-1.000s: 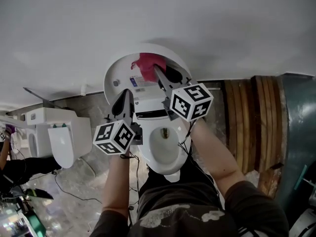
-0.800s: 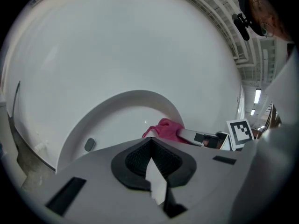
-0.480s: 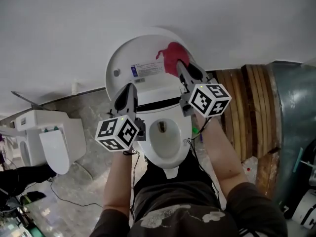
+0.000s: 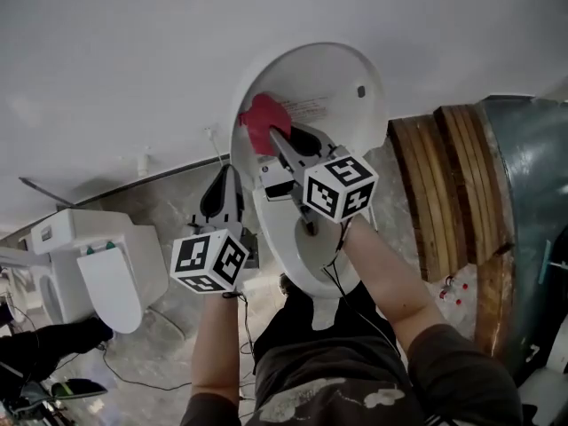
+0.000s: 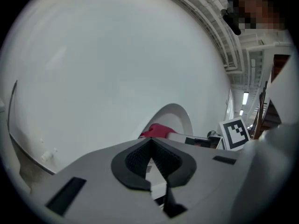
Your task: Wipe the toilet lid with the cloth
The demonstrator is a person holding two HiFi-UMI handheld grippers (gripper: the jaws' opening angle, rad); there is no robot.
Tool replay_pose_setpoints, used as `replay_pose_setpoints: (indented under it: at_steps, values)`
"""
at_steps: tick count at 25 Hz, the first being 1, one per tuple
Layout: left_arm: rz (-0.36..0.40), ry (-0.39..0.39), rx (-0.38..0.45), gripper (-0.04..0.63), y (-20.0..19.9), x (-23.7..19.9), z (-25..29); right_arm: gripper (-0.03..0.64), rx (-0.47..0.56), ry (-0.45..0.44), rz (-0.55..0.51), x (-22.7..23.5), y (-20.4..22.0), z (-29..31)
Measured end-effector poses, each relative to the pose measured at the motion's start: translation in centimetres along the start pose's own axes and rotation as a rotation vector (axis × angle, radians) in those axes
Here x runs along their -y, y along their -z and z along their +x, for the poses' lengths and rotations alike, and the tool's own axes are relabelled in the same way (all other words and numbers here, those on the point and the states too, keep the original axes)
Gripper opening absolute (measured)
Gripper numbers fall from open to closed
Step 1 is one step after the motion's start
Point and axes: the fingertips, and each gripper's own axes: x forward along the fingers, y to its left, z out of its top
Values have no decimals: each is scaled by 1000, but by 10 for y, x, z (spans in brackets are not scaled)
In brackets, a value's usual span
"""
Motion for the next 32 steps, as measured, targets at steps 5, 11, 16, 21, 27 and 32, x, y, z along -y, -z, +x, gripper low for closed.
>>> replay_pose_setpoints:
  at_steps: [5, 11, 16, 21, 27, 32]
  values:
    - [-42, -7, 7, 6, 15, -6, 2, 49, -40, -38, -44, -9, 24, 30]
    - [-32, -3, -24, 6, 41, 8, 18, 49, -1, 9, -21, 39, 20, 21]
    - [-45, -10, -35, 6, 55, 28, 37, 49, 14, 82, -53, 94, 5, -10]
    - [-27, 13, -46, 6, 71, 62, 68, 49, 40, 155, -38, 147, -6, -49]
    - [-43, 28, -47, 6, 94, 101, 104, 49, 86, 193, 49, 198, -8, -88]
    - [-74, 42, -51, 6, 119, 126, 119, 49, 66, 206, 78, 221, 7, -115]
